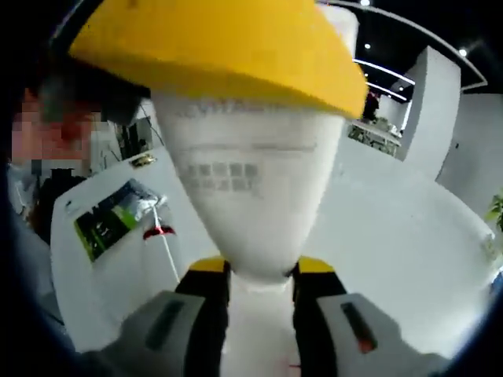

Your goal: Arrange the skincare products in the storage area until every visible bottle or jar stands upright without overlapping.

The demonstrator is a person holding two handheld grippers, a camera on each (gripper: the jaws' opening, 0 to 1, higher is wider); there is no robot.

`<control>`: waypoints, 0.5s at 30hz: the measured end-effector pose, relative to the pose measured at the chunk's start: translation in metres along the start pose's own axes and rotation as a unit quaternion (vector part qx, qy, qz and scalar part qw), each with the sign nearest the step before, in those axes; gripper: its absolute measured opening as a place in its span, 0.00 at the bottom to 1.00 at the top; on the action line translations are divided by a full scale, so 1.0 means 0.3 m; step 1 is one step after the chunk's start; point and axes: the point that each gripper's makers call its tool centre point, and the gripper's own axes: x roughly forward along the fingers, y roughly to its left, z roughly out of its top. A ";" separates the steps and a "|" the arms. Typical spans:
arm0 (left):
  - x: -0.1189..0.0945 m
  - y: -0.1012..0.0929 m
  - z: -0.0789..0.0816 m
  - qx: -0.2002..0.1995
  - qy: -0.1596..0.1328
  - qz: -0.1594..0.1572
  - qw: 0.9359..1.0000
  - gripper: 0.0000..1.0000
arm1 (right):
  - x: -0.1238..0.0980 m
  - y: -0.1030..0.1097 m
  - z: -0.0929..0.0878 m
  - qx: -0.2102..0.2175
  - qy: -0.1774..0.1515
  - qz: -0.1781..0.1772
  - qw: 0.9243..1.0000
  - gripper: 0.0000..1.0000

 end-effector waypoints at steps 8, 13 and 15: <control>-0.044 0.014 0.057 0.044 -0.035 0.019 0.998 0.35 | 0.000 -0.017 -0.006 0.023 0.001 -0.007 1.000 0.30; -0.093 0.022 0.087 0.031 -0.048 0.016 0.998 0.37 | 0.005 -0.016 -0.006 0.030 -0.003 -0.016 0.999 0.29; -0.128 0.030 0.093 0.046 -0.052 0.032 0.997 0.38 | 0.007 -0.017 -0.008 0.032 -0.003 -0.019 0.999 0.29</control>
